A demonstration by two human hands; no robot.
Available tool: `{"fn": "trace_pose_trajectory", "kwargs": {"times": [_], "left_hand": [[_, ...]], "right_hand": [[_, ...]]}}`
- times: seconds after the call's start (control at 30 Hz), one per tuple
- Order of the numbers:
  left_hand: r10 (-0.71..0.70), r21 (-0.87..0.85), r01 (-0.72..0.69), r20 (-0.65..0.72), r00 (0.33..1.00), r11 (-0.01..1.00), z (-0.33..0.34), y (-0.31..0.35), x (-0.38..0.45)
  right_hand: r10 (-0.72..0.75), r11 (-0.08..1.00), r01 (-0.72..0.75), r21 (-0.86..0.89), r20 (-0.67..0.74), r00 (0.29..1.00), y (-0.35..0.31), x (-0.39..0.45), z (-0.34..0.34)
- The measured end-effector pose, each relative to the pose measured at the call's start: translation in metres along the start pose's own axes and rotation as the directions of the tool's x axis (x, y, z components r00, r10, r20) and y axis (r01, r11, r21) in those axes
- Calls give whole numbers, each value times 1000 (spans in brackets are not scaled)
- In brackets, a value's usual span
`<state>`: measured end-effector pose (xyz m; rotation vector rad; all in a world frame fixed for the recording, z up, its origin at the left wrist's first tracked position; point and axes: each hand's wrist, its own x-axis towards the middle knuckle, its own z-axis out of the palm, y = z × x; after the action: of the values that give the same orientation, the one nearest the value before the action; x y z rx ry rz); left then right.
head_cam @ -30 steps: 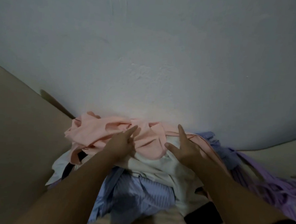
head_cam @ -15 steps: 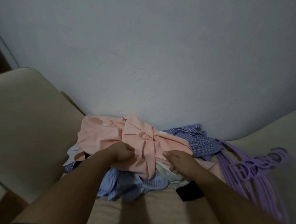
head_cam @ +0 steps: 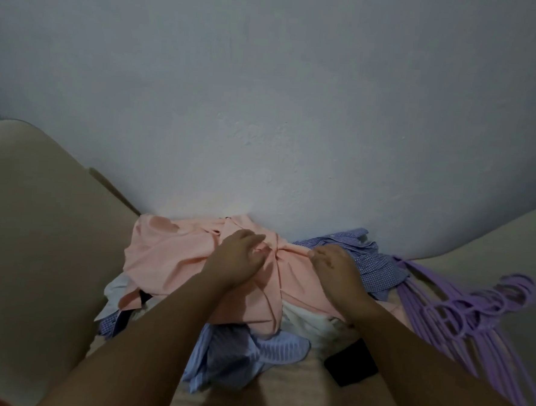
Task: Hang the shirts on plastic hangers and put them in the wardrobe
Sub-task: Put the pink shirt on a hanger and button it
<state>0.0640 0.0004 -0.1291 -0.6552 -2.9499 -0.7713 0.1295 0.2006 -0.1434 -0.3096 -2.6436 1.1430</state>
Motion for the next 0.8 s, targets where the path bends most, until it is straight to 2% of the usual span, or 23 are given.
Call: {"fn": "trace_pose_trajectory", "kwargs": {"times": [0.1,0.17,0.27,0.37,0.47,0.53,0.63,0.7,0.8], "left_hand": [[89,8,-89,6,996,996,16,11,19],[111,89,-120,106,988,989,27,15,30],[97,159,-133,212,972,978,38,1,41],[70,156,-108,227,971,982,30,-24,39],[-54,174,33,119,991,984,6,-39,30],[-101,137,87,101,990,987,-9,-36,23],[-87,12,86,88,992,996,-26,-16,9],[-14,1,14,72,997,1000,-37,5,-1],[95,-33,-93,99,991,995,-51,38,-13]], "right_hand": [[122,983,-122,-139,-6,992,23,19,4],[196,971,-184,-153,68,978,35,25,5],[256,965,-262,22,149,955,40,24,5],[296,933,-308,188,92,951,38,22,0],[299,892,-294,344,41,953,26,19,-9],[324,821,-300,485,37,945,15,16,-16],[314,732,-285,619,65,947,-11,6,-26],[277,637,-252,729,88,957,-33,-3,-36],[177,431,-198,880,133,975,-76,-20,-59]]}}
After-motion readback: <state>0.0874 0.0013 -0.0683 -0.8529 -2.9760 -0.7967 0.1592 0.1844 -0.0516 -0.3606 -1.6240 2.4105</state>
